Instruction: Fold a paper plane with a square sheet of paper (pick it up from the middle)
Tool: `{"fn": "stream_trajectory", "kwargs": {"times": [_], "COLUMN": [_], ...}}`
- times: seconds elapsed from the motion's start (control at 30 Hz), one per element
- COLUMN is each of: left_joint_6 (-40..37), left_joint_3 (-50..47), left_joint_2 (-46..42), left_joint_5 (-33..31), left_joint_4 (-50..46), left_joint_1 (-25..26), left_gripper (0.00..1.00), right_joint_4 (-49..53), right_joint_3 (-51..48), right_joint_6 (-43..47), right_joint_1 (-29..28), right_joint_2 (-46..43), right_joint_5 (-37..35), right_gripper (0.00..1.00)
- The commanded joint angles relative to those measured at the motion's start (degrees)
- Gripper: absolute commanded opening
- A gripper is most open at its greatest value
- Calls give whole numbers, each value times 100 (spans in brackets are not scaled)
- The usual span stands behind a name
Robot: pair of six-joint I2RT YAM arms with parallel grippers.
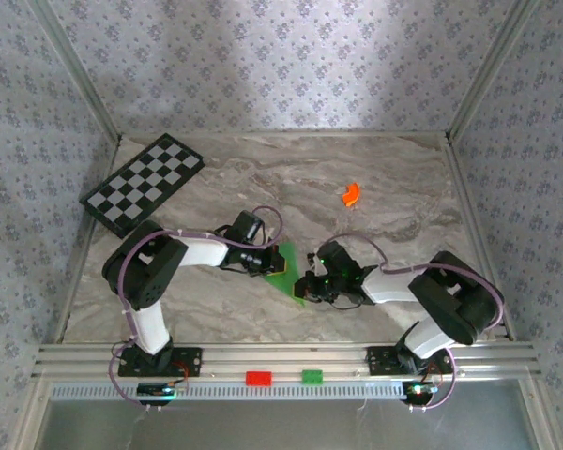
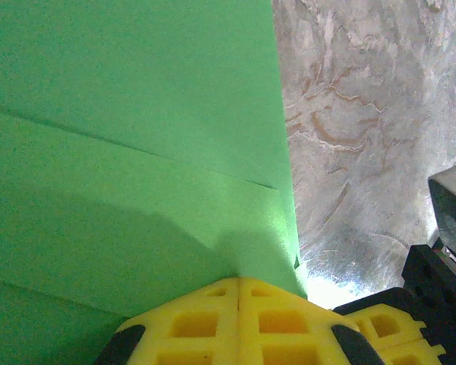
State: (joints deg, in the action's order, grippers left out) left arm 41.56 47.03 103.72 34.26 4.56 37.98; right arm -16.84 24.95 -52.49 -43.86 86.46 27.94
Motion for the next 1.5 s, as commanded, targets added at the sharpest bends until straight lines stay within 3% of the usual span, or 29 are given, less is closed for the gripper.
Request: {"fn": "stream_trajectory", "kwargs": {"times": [0.0,0.3,0.53,0.83,1.07,1.27,1.47], "left_joint_6": [-109,-95,9,65,172,365,349], "left_joint_3": [-255,-256,-281,-394,-720,-776,-610], "left_joint_2": [394,381,283,-80,-476,-660,-592], "left_joint_5": [-839,-810,-703,-605,-617,-827,-833], "left_joint_4": [-570,-544,-483,-553,-552,-500,-569], "left_joint_1": [-131,-128,-133,-55,146,174,175], "left_gripper": [0,0,0,0,0,0,0], "right_joint_4": [1247,1630,2108,2116,1718,1600,1098], "right_joint_3": [-353,-863,-552,-188,-430,29,877], "right_joint_6": [189,235,113,-375,-318,-108,-147], "right_joint_1": [-53,-88,38,768,1230,690,58], "right_joint_2": [-130,-954,-1906,-1934,-2194,-1749,-404], "right_joint_5": [84,112,-163,-744,-403,-311,-343], "right_gripper": [3,2,3,1,2,2,0]}}
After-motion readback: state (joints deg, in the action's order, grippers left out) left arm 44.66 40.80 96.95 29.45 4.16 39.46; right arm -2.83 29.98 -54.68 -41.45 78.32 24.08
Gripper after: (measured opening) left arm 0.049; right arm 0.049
